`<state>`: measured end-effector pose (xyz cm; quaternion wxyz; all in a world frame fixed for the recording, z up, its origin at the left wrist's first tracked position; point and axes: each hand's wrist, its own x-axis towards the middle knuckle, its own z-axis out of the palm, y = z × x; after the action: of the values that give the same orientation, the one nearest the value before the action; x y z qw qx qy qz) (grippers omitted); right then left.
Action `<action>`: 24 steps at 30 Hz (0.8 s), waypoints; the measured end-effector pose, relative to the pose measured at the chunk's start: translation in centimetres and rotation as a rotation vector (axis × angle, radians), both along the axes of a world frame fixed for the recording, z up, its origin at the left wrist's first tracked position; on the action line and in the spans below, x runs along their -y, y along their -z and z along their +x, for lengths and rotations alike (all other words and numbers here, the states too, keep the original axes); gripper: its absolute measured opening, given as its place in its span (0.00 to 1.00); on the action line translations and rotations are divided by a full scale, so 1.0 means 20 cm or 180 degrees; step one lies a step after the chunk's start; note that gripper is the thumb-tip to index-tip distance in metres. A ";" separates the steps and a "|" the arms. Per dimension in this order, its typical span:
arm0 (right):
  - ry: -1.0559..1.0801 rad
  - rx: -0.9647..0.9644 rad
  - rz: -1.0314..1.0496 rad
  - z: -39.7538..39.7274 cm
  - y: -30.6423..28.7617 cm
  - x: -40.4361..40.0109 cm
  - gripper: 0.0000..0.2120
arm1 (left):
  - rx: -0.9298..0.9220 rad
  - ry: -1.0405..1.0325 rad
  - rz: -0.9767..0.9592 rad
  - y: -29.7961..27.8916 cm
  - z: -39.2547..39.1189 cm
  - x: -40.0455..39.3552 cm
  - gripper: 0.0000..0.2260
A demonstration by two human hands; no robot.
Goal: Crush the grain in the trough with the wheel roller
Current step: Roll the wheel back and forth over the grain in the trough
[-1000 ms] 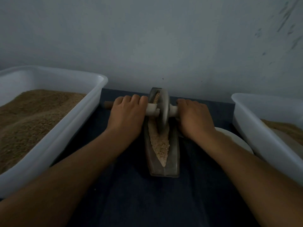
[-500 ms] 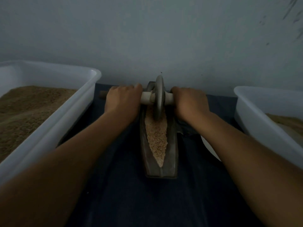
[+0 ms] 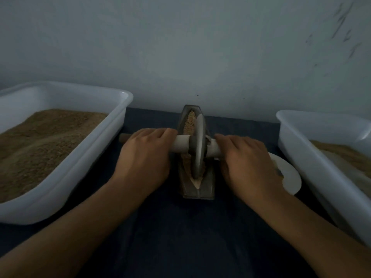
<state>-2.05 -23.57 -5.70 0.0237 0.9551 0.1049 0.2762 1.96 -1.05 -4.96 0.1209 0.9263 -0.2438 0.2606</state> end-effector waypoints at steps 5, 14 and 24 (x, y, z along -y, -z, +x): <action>-0.0010 -0.0035 -0.0007 -0.08 -0.02 0.00 0.25 | 0.0159 0.0047 0.0020 -0.02 -0.06 -0.02 0.20; -0.0005 0.0152 -0.0176 0.20 0.04 0.02 0.21 | -0.0108 0.0013 0.0432 0.07 0.17 0.00 0.32; 0.0378 -0.0318 -0.0219 0.63 -0.03 0.07 0.14 | -0.0005 -0.0480 0.0615 0.01 0.61 0.17 0.20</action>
<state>10.63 -25.07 -5.08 0.0676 0.9708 0.0584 0.2226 14.06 -4.39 -5.11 0.0114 0.9496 -0.1973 0.2435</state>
